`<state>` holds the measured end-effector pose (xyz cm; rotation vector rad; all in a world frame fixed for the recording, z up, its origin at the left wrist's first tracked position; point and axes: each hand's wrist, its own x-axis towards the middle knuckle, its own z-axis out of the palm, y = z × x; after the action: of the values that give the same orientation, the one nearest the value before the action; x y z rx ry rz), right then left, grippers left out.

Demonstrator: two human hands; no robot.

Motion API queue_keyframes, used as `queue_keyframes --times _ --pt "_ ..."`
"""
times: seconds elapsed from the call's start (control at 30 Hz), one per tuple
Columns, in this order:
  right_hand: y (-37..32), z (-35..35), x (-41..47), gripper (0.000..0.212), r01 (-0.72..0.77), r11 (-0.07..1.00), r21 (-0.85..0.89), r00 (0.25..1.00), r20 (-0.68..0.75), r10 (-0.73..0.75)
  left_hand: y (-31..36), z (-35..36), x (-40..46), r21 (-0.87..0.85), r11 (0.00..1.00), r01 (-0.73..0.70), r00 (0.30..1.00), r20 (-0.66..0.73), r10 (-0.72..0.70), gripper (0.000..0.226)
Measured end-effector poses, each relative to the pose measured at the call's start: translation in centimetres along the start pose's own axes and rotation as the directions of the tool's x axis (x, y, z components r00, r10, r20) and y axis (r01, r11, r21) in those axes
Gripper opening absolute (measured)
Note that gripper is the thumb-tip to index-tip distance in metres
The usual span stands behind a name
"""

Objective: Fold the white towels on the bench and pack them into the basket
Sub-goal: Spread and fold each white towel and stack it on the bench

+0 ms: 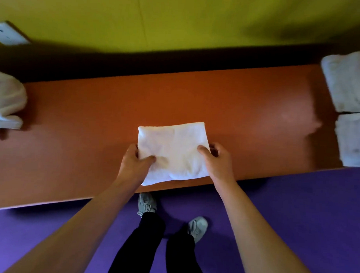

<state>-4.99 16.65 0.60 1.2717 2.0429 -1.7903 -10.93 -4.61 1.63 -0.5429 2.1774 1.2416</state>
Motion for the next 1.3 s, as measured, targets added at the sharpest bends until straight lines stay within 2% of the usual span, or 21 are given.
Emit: queue_keyframes --times 0.2,0.6,0.83,1.03,1.3 --pt "0.2 -11.0 -1.0 0.006 0.044 0.991 0.128 0.993 -0.113 -0.030 5.2 7.8 -5.7 0.037 0.988 -0.147 0.988 0.051 0.145 0.022" --pt "0.2 -31.1 -1.6 0.002 0.086 0.978 0.190 0.953 -0.303 -0.025 13.4 22.7 -14.3 0.011 0.976 -0.219 0.952 0.220 0.211 0.021" --pt "-1.1 -40.1 1.8 0.011 0.044 0.983 0.176 0.932 -0.361 0.023 19.6 31.3 -15.0 -0.023 0.968 -0.249 0.915 0.321 0.244 0.019" --pt "-2.3 -46.0 7.2 0.007 0.020 0.988 0.152 0.921 -0.388 0.041 24.6 37.9 -13.6 -0.005 0.967 -0.256 0.901 0.361 0.240 0.019" --pt "-2.1 -53.2 13.7 0.009 0.011 0.990 0.143 0.908 -0.415 0.050 29.8 45.5 -12.3 0.010 0.964 -0.265 0.877 0.417 0.237 0.030"
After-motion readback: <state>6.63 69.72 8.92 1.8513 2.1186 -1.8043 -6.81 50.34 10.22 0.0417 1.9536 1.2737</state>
